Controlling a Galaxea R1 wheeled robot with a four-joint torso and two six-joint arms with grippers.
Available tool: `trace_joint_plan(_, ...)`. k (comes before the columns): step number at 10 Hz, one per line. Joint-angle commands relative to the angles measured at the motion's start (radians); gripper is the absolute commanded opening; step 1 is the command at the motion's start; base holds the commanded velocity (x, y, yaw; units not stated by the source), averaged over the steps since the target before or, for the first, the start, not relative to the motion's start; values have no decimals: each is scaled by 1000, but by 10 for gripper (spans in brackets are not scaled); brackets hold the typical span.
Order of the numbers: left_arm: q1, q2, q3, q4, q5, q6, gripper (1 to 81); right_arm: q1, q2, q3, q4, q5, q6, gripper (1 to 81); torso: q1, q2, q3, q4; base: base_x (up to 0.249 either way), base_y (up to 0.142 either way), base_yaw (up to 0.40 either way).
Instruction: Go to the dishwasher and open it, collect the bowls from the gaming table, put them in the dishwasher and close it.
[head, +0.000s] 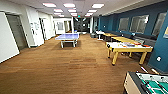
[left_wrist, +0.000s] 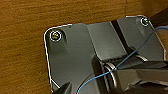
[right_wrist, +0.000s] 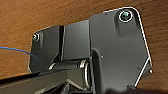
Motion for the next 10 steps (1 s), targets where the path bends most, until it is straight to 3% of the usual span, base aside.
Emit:
trace_joint_plan(1, -51, -3, -2, 4, 40, 3, 811, 48, 1, 5, -12, -45, -2, 811, 1, 0, 0, 0, 190, 0, 0)
trace_joint_plan(10, -51, -2, 0, 4, 40, 3, 811, 40, 10, 5, -14, -45, -2, 811, 1, 0, 0, 0, 192, 0, 0)
